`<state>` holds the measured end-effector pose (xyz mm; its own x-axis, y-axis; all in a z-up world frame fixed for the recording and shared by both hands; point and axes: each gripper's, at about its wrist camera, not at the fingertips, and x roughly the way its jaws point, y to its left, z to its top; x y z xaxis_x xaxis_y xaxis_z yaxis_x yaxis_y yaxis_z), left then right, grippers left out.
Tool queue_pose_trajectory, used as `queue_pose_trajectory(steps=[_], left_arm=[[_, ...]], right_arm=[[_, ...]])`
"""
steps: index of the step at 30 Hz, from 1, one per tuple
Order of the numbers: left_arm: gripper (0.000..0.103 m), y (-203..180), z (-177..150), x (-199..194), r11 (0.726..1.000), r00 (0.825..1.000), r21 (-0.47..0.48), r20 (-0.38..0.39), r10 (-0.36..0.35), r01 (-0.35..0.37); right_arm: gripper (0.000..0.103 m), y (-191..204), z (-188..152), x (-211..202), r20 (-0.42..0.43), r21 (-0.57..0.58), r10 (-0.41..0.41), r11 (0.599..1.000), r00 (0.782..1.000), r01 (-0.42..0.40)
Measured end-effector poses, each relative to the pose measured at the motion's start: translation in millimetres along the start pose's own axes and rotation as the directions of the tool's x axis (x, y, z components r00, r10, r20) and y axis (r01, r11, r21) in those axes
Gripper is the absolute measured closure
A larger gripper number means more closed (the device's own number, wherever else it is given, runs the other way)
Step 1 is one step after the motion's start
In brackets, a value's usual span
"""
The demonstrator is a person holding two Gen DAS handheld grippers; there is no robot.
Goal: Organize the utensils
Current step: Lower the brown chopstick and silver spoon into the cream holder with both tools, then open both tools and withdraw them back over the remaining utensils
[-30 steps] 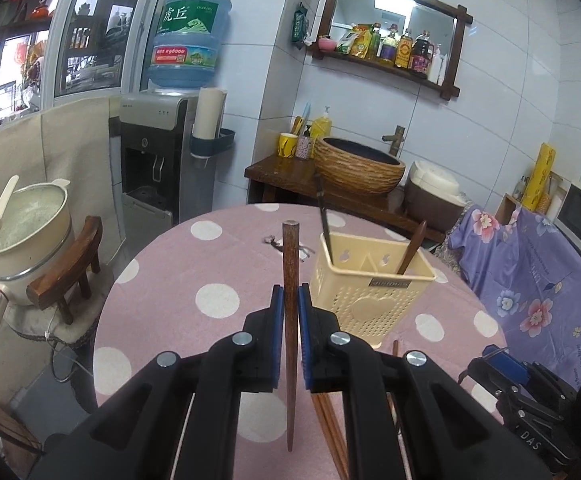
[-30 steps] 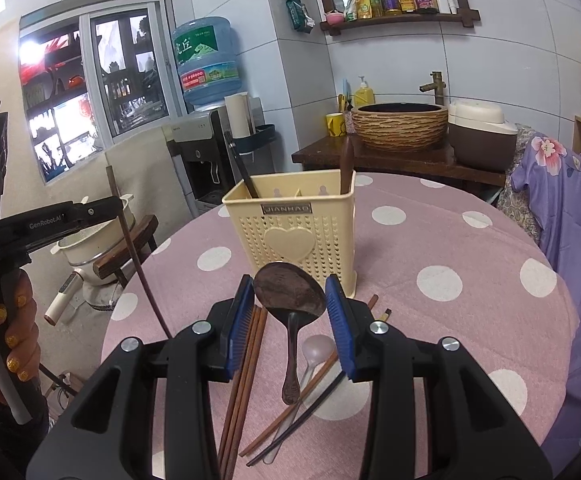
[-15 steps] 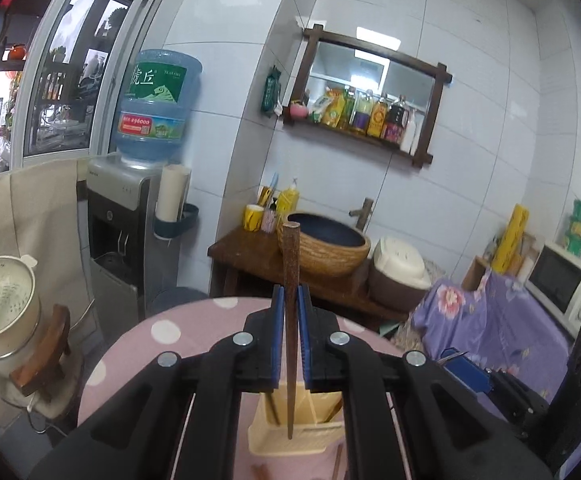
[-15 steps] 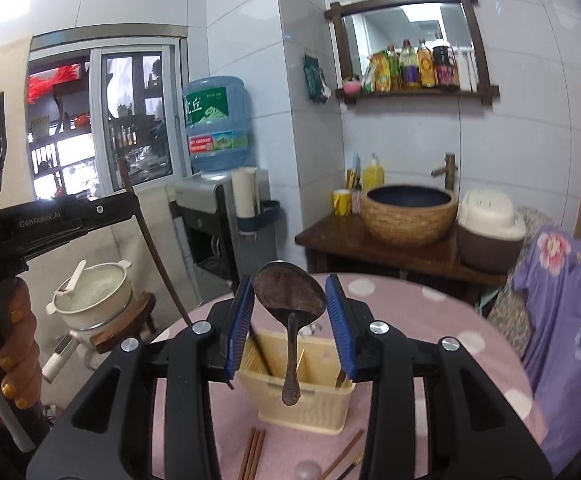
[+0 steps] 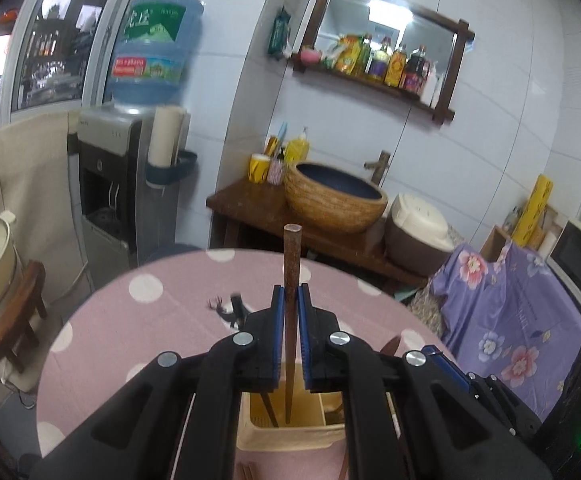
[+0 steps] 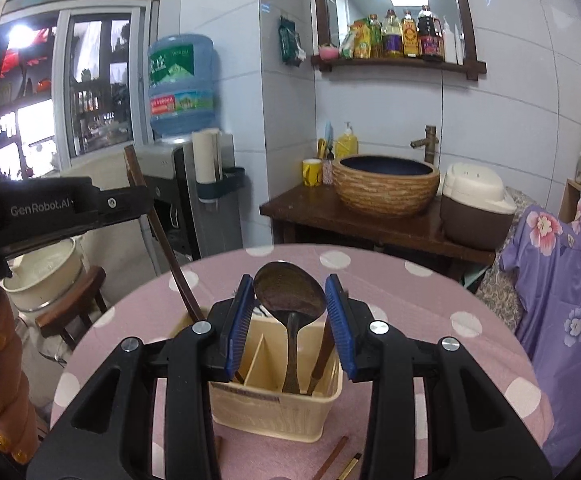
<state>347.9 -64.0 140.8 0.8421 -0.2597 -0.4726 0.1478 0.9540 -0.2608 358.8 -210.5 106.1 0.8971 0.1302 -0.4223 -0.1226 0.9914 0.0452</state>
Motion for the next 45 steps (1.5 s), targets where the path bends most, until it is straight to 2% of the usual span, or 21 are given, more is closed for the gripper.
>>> queue_pose_trajectory(steps=[6, 16, 19, 20, 22, 23, 24, 26, 29, 33, 38, 45], left_arm=[[0.095, 9, -25, 23, 1.000, 0.997, -0.016, -0.072, 0.007, -0.008], [0.097, 12, -40, 33, 1.000, 0.994, 0.009, -0.109, 0.021, -0.020], [0.097, 16, -41, 21, 1.000, 0.996, 0.004, -0.084, 0.022, -0.022], [0.092, 16, -42, 15, 1.000, 0.997, 0.008, -0.073, 0.026, -0.026], [0.066, 20, -46, 1, 1.000, 0.998, 0.011, -0.051, 0.027, -0.026], [0.039, 22, -49, -7, 1.000, 0.999, 0.006, -0.036, 0.028, -0.028], [0.027, 26, -53, -17, 0.999, 0.999, -0.001, -0.011, 0.035, -0.035], [0.022, 30, -61, -34, 0.998, 0.998, 0.003, 0.036, 0.055, -0.055], [0.006, 31, -79, -48, 0.994, 0.995, 0.058, 0.039, 0.095, -0.097], [0.005, 35, -106, -49, 0.987, 0.992, 0.096, -0.020, 0.128, -0.125], [0.005, 45, -144, -45, 0.991, 0.989, 0.081, -0.091, 0.115, -0.108], [0.005, 61, -187, -37, 0.983, 0.954, 0.069, -0.237, 0.180, -0.169]], right_arm=[[0.065, 2, -26, 13, -0.028, -0.012, -0.033, 0.999, 0.999, 0.033], [0.065, 0, -41, 17, -0.023, -0.005, -0.060, 0.998, 0.998, 0.060], [0.038, -4, -42, 8, 0.019, 0.005, -0.075, 0.997, 0.997, 0.075], [0.038, -5, -43, 3, 0.036, 0.006, -0.084, 0.996, 0.996, 0.084], [0.038, -6, -45, -5, 0.046, 0.002, -0.080, 0.997, 0.996, 0.080], [0.037, -6, -47, -10, 0.056, -0.003, -0.083, 0.997, 0.995, 0.083], [0.036, -5, -50, -16, 0.069, -0.012, -0.095, 0.995, 0.993, 0.096], [0.031, -6, -56, -27, 0.081, -0.020, -0.109, 0.994, 0.991, 0.111], [0.030, -7, -67, -41, 0.047, -0.016, -0.098, 0.995, 0.994, 0.099], [0.025, -8, -87, -59, -0.004, -0.011, -0.117, 0.993, 0.993, 0.117], [0.025, -8, -119, -72, -0.088, -0.003, -0.142, 0.990, 0.986, 0.143], [0.025, -4, -173, -74, -0.228, -0.012, -0.160, 0.987, 0.960, 0.162]])
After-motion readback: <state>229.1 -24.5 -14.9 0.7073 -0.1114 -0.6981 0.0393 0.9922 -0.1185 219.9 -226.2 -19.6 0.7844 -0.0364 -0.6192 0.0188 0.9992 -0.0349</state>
